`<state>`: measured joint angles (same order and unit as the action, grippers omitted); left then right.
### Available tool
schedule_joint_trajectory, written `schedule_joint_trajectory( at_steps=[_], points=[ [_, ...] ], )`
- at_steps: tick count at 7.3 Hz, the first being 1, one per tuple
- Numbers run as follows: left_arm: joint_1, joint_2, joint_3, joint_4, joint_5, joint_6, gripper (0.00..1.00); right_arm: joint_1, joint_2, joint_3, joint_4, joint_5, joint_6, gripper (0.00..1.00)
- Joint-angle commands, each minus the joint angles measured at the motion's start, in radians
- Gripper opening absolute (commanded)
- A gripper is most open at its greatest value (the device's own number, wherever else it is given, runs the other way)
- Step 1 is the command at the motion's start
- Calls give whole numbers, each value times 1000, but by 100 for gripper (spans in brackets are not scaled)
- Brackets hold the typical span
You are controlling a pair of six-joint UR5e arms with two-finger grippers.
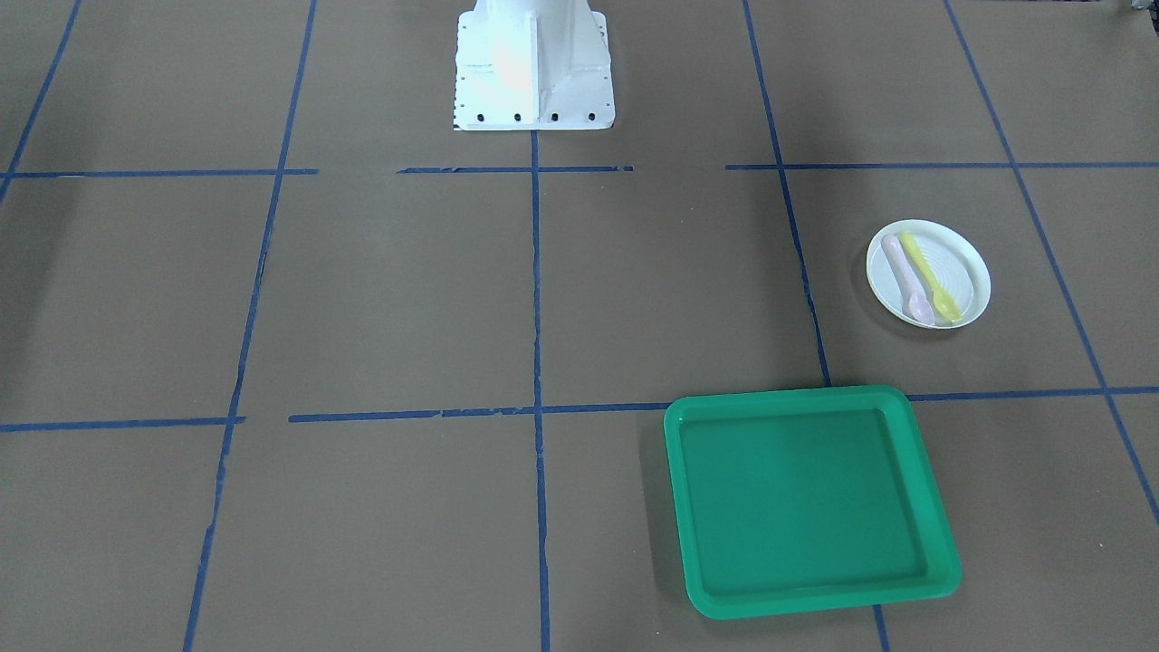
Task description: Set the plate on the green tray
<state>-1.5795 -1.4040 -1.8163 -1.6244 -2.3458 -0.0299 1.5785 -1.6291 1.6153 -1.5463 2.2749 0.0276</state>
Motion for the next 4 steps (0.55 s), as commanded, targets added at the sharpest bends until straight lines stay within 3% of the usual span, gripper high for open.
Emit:
schedule_joint_trajectory(
  at_steps=[1,4],
  points=[
    [166,-1,37,-109,0,-176,100,0,0,0,-1,2,0,100],
    [350,2,167,-456,8,-472,100,0,0,0,0,2,0,100]
  ],
)
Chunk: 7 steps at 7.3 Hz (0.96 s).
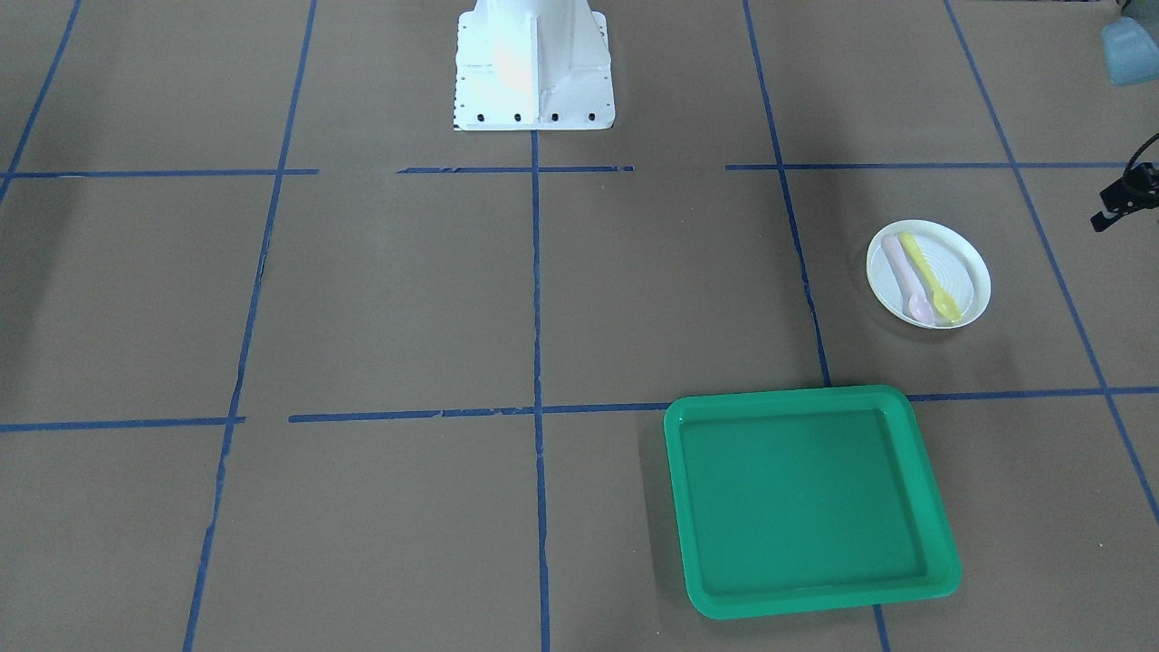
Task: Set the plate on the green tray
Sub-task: 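Reach the left gripper to the white plate's rim and grasp it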
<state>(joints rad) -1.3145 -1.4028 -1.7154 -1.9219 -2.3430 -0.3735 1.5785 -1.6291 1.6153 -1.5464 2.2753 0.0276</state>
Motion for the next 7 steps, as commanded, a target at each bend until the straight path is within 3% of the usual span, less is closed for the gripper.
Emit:
schedule_joint_trajectory(
  at_steps=[1,2,3,5,7],
  points=[
    [150,-1,130,-322,7,-260,100,0,0,0,0,1,0,100],
    [209,-2,172,-448,8,-385,100,0,0,0,-1,0,0,100],
    [251,-4,177,-472,17,-445,100,0,0,0,-1,0,0,100],
    [294,-5,177,-473,121,-450,99,0,0,0,0,0,0,100],
    [317,-8,178,-471,123,-452,98,0,0,0,0,0,0,100]
  ],
)
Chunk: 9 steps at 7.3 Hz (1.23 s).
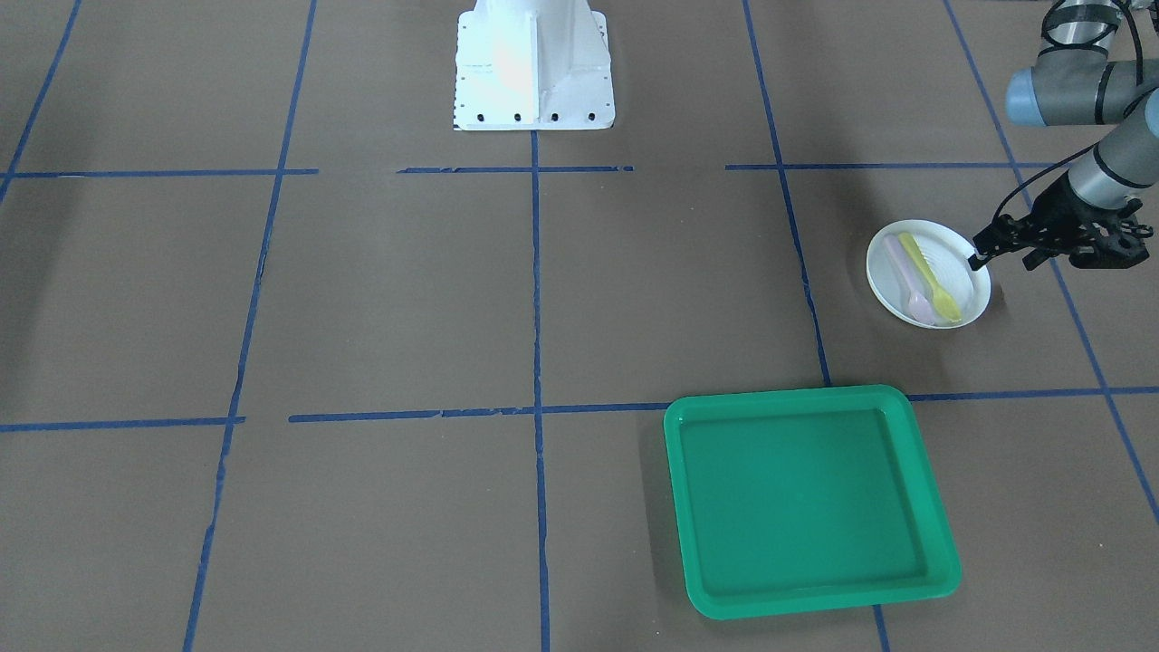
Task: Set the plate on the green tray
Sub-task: 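Reach the left gripper to the white plate's rim and grasp it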
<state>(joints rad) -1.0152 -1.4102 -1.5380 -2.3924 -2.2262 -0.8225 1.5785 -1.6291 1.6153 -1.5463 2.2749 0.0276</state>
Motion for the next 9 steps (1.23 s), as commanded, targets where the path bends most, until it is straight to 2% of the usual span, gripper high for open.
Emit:
schedule_joint_trajectory(
  at_steps=[1,2,3,5,6,7,9],
  points=[
    [29,-3,7,1,7,-1,98,0,0,0,0,0,0,100],
    [35,-9,19,1,7,-1,95,0,0,0,0,0,0,100],
    [38,-13,24,1,5,-4,83,0,0,0,-1,0,0,100],
    [40,-13,16,5,-10,-1,13,0,0,0,0,0,0,100],
    [38,-13,18,10,-39,-1,0,0,0,0,0,0,0,100],
    [38,-12,16,9,-91,-1,0,0,0,0,-1,2,0,100],
    [37,-9,18,10,-107,2,0,0,0,0,0,0,0,100]
  ],
)
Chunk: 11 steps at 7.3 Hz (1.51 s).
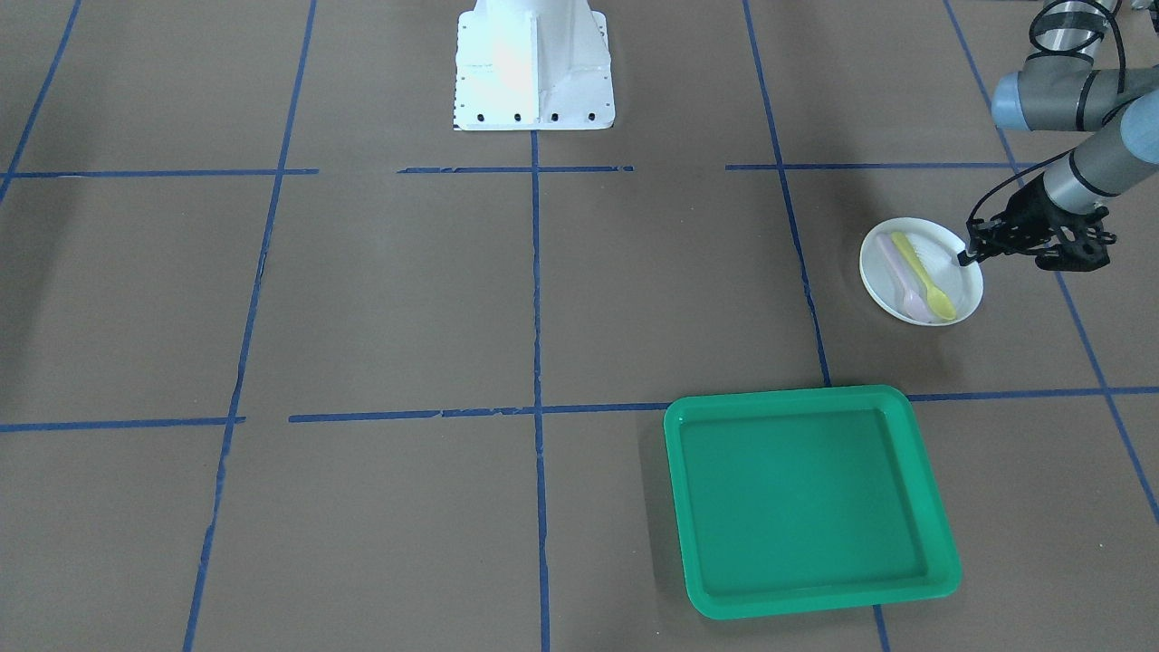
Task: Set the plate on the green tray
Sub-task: 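Reach the left gripper to the white plate's rim and grasp it, then lift the plate with the left gripper and carry it over the green tray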
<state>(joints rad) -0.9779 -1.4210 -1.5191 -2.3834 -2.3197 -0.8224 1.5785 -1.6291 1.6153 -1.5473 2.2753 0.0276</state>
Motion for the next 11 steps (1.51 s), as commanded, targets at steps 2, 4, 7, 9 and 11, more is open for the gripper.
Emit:
schedule_joint_trajectory(
  at_steps=[2,4,7,9,11],
  points=[
    [-28,7,-6,-5,-173,8,0,0,0,0,1,0,0,100],
    [-168,1,-32,0,-288,9,0,0,0,0,1,0,0,100],
    [-264,-131,-32,135,-345,0,0,0,0,0,1,0,0,100],
    [-269,-328,34,254,-336,6,0,0,0,0,1,1,0,100],
    [-263,-566,257,267,-266,11,0,0,0,0,1,0,0,100]
  ],
)
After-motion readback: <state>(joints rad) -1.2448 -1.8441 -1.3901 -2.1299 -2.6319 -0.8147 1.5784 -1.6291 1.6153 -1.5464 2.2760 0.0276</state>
